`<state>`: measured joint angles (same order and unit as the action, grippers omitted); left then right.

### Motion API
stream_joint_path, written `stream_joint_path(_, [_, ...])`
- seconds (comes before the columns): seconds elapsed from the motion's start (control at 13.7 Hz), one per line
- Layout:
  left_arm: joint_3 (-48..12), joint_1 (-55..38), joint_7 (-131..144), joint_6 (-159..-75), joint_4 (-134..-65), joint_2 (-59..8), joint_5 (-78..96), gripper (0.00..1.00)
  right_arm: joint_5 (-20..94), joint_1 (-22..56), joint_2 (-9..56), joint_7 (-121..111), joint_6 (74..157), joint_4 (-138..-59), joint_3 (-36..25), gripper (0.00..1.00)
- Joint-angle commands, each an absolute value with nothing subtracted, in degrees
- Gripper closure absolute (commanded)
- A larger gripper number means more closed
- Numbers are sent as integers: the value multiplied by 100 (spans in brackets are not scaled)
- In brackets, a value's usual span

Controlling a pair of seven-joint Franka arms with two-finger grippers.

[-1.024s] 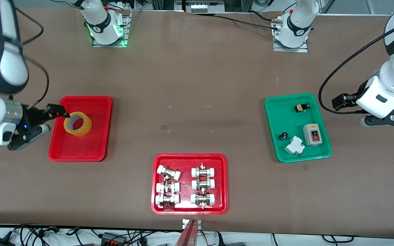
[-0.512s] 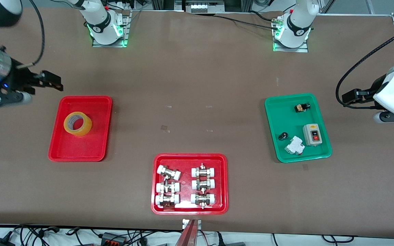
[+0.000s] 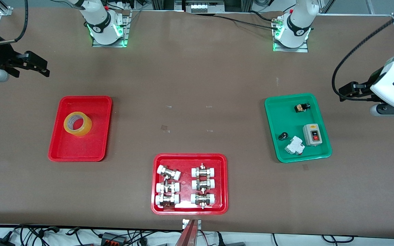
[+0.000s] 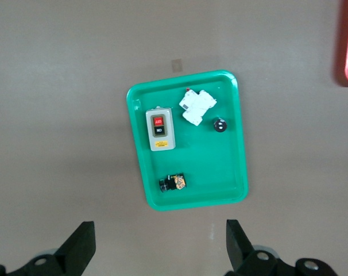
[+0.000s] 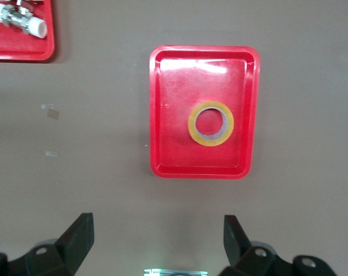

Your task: Left arm passes tape to right arm into tray

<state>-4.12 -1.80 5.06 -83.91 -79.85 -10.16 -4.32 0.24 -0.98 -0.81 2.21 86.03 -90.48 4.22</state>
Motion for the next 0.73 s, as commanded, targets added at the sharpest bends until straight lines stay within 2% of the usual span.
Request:
stream_joint_path(0.0, [-475,-185,492,-8341,-8086,-905,-343,0,-35,-105,53,343,8560,-8798,466,0])
stream_joint_path(0.29, [-466,-176,756,-8341,-8086,-896,-352,0,-70,-114,-359,352,9412,-9403,457,0])
stream_joint_path(0.66, [-457,-176,756,-8341,-8086,-896,-343,0,0,-141,-273,132,9396,-9282,448,0])
